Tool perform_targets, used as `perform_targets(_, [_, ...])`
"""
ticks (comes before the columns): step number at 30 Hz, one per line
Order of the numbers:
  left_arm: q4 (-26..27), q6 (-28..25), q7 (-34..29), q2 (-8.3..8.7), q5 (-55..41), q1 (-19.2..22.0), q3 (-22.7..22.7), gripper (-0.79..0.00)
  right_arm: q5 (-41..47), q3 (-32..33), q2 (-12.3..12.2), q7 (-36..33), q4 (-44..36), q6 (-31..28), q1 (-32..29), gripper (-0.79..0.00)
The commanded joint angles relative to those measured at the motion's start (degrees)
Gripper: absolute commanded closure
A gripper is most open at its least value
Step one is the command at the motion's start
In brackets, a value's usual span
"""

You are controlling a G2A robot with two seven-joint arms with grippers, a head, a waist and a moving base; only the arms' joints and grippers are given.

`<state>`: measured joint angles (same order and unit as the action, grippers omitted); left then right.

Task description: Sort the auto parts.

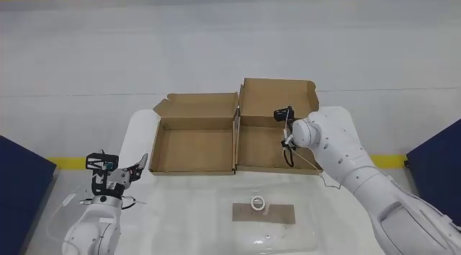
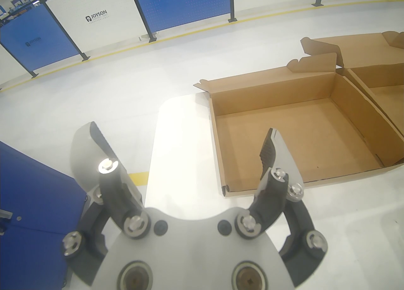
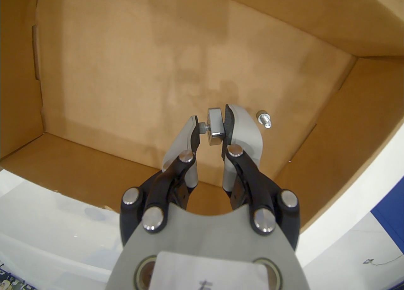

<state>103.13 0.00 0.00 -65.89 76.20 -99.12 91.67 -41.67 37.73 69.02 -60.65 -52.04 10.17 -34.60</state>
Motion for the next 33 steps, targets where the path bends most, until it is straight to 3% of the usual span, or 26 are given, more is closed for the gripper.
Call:
perform_targets(1, [0.0,0.0,0.0,0.0,0.0,0.0,0.0,-0.785,0.0,-0.2,0.4,0.1,0.9,0.0,0.2,0.0])
perform_targets(22, [0.0,0.0,0.0,0.0,0.0,0.0,0.0,-0.785,-0.8,-0.9,3.6,0.8,6.5,-1.5,1.6,0.0])
perform_targets(30, [0.0,0.0,0.0,0.0,0.0,0.0,0.0,-0.785,-1.2,-0.6,4.3,1.0,7.4,-1.8,1.8,-0.163])
perform_targets(33, [0.0,0.0,0.0,0.0,0.0,0.0,0.0,-0.785,-1.4,-0.5,4.6,1.1,7.7,-1.9,1.8,-0.182])
